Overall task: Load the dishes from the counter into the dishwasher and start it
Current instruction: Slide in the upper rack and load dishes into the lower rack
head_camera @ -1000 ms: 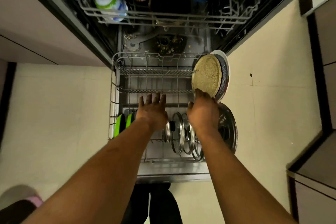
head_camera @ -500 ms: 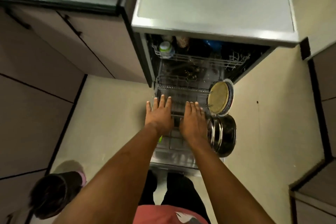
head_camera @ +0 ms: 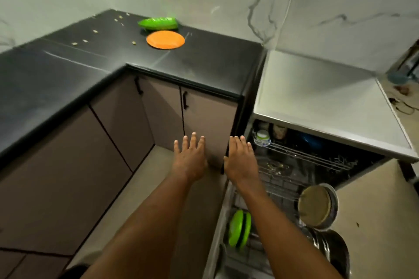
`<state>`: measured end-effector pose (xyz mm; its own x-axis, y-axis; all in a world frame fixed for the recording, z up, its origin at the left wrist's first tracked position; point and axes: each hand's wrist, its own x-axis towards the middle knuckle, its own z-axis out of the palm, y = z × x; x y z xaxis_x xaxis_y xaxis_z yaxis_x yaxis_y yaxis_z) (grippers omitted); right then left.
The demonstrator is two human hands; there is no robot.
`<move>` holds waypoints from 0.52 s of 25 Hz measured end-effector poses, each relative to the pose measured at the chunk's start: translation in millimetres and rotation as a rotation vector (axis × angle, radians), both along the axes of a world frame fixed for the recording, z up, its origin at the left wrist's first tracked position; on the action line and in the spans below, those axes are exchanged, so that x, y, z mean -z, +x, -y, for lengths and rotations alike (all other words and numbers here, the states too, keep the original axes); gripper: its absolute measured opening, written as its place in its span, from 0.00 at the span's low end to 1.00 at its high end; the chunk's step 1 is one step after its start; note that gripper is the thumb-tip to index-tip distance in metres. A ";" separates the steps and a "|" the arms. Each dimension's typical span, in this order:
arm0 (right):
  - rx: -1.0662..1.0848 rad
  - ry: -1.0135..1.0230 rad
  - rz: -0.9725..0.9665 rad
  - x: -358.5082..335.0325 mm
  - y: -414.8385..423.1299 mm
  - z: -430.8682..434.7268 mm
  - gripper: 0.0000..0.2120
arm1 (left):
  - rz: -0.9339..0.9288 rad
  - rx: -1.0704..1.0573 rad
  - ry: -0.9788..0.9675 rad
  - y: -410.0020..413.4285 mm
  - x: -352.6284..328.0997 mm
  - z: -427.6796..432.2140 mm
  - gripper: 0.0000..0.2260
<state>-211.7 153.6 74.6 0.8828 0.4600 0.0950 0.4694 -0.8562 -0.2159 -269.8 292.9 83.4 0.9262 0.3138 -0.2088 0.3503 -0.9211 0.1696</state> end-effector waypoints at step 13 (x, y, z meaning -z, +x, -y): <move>-0.138 0.026 0.144 -52.3 21.5 -205.4 0.32 | 0.046 -0.110 0.041 -5.3 -43.6 -219.6 0.34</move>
